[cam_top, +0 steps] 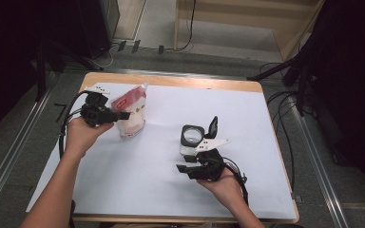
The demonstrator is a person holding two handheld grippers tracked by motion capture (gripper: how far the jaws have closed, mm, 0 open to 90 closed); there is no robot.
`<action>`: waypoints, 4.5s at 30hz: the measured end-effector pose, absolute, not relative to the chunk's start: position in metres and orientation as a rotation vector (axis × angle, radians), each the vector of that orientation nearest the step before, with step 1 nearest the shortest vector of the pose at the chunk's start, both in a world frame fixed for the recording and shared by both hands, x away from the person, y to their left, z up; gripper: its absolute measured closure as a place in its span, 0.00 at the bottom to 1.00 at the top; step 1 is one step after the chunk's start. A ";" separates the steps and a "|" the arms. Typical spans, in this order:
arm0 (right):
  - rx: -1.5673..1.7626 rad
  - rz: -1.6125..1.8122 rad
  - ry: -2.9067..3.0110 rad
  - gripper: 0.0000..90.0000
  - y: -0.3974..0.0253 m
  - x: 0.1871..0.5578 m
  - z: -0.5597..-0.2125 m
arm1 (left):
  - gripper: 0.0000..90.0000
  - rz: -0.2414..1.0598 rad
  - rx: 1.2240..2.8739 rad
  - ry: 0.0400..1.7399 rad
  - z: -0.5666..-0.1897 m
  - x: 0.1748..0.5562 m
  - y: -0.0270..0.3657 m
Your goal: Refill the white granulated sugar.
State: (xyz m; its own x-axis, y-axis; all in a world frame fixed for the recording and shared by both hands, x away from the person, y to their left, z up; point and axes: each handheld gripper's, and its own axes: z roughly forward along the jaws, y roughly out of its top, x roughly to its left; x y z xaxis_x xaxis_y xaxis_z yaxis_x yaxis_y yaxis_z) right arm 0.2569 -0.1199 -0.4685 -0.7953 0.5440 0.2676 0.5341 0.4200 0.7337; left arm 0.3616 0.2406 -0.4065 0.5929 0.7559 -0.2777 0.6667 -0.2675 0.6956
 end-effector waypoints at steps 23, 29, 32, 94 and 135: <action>0.943 1.470 2.648 0.52 -0.101 0.262 -0.450 | 1.00 0.093 2.089 1.167 -0.389 0.372 0.236; 0.904 1.481 2.646 0.52 -0.086 0.272 -0.442 | 1.00 0.040 2.082 1.136 -0.371 0.371 0.235; 0.883 1.485 2.632 0.52 -0.081 0.275 -0.441 | 1.00 0.041 2.075 1.097 -0.362 0.366 0.234; 0.911 1.441 2.607 0.60 -0.036 0.273 -0.486 | 1.00 -0.169 2.110 0.826 -0.317 0.296 0.181; 0.778 1.509 2.415 0.63 -0.034 0.251 -0.496 | 0.99 -0.287 1.983 0.910 -0.317 0.295 0.169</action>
